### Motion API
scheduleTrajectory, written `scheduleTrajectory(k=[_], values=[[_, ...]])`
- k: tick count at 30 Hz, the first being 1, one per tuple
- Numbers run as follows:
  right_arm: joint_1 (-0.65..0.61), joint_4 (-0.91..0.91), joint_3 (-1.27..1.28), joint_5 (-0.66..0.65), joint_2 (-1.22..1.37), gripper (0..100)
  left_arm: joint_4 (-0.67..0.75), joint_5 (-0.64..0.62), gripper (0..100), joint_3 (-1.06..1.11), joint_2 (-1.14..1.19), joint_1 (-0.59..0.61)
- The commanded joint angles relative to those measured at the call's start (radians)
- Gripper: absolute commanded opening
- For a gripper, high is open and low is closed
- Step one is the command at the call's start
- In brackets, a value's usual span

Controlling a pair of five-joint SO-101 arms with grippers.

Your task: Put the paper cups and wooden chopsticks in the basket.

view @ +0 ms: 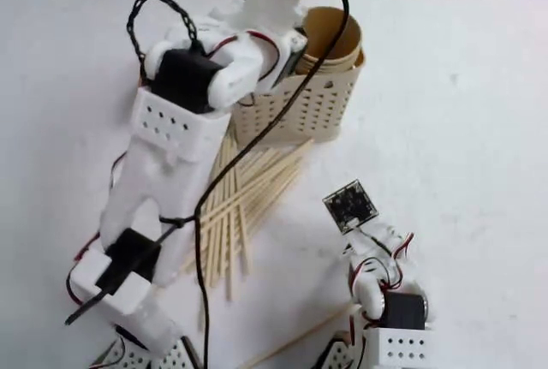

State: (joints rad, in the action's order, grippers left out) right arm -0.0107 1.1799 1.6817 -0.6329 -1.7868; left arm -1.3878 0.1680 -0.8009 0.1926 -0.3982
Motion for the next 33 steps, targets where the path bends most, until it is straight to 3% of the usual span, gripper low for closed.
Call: scheduleTrajectory(k=[1, 8, 16, 26, 29, 33], values=[[-0.004, 0.004, 0.008, -0.011, -0.013, 1.8, 0.087, -0.025, 11, 0.075, 0.070, 0.018], [-0.004, 0.004, 0.008, -0.011, -0.013, 1.8, 0.118, -0.025, 11, 0.130, 0.189, 0.038], [-0.005, 0.004, 0.008, -0.011, -0.013, 1.8, 0.064, -0.025, 11, 0.043, 0.041, 0.110], [-0.007, 0.004, 0.008, -0.011, -0.013, 1.8, 0.058, -0.114, 11, 0.086, -0.035, 0.545], [-0.007, 0.004, 0.008, -0.011, -0.013, 1.8, 0.140, -0.120, 13, 0.212, -0.033, 0.627], [-0.007, 0.004, 0.008, -0.011, -0.013, 1.8, 0.281, -0.124, 24, 0.382, -0.033, 0.673]])
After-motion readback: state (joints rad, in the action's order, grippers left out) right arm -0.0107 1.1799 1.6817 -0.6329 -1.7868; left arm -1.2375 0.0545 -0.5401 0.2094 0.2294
